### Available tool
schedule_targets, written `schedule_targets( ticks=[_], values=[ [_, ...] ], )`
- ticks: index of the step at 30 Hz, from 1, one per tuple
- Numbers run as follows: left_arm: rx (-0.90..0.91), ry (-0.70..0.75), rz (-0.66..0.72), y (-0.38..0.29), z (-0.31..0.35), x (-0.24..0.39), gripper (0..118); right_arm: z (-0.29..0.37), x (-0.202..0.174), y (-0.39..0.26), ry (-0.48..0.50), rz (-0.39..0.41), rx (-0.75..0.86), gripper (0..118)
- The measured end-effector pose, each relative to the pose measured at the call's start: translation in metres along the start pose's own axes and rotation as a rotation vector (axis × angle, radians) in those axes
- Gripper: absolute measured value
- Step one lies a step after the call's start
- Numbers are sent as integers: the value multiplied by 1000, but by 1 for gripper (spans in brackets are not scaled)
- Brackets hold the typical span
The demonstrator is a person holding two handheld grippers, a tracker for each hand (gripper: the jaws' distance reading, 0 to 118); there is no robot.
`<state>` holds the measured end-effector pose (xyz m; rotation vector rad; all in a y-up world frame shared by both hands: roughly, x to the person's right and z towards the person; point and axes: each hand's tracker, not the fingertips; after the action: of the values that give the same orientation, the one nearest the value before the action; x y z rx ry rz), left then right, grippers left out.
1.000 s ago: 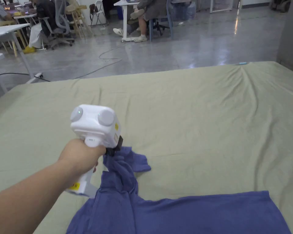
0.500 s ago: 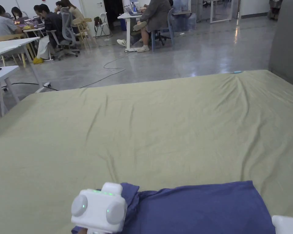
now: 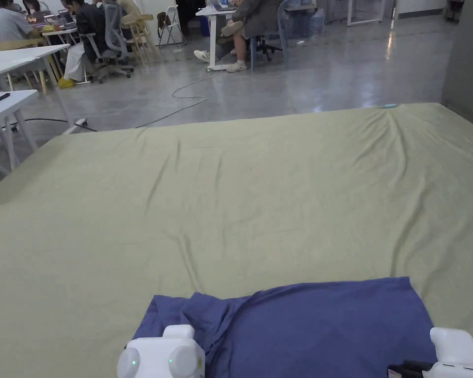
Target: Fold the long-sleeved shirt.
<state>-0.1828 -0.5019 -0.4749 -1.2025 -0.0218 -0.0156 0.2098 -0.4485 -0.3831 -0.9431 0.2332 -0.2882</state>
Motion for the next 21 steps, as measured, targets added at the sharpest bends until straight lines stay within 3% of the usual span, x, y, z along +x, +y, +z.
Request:
schedule_targets(
  ticks=[1,2,3,4,5,9,10,11,13,14,17,21],
  values=[
    [-2,-46,-6,2,11,-5,16,0,0,-1,-3,6,0,0],
    [15,-73,9,0,27,-11,38,0,-1,-1,-6,10,1,0],
    [66,-101,73,-3,45,-19,83,1,-3,-2,-11,16,4,0],
    [108,-120,102,-8,58,-25,109,2,-4,-3,-13,20,7,0],
    [154,-140,122,-15,71,-31,118,2,-5,-3,-17,22,9,0],
    [210,-229,174,-48,108,-49,118,4,-8,-6,-44,20,25,0],
    [150,-228,173,-56,111,-50,116,5,-10,-7,-47,23,33,0],
    [97,-206,177,-65,112,-51,103,6,-12,-8,-59,27,46,0],
    [74,-168,171,-80,111,-52,11,7,-17,-9,-79,42,60,0],
    [71,-151,151,-85,105,-52,0,8,-18,-10,-83,48,67,0],
    [53,-152,139,-88,100,-54,0,9,-20,-10,-101,50,80,0],
    [113,-192,181,-44,95,-66,4,6,-17,-9,-112,32,71,0]
  ],
)
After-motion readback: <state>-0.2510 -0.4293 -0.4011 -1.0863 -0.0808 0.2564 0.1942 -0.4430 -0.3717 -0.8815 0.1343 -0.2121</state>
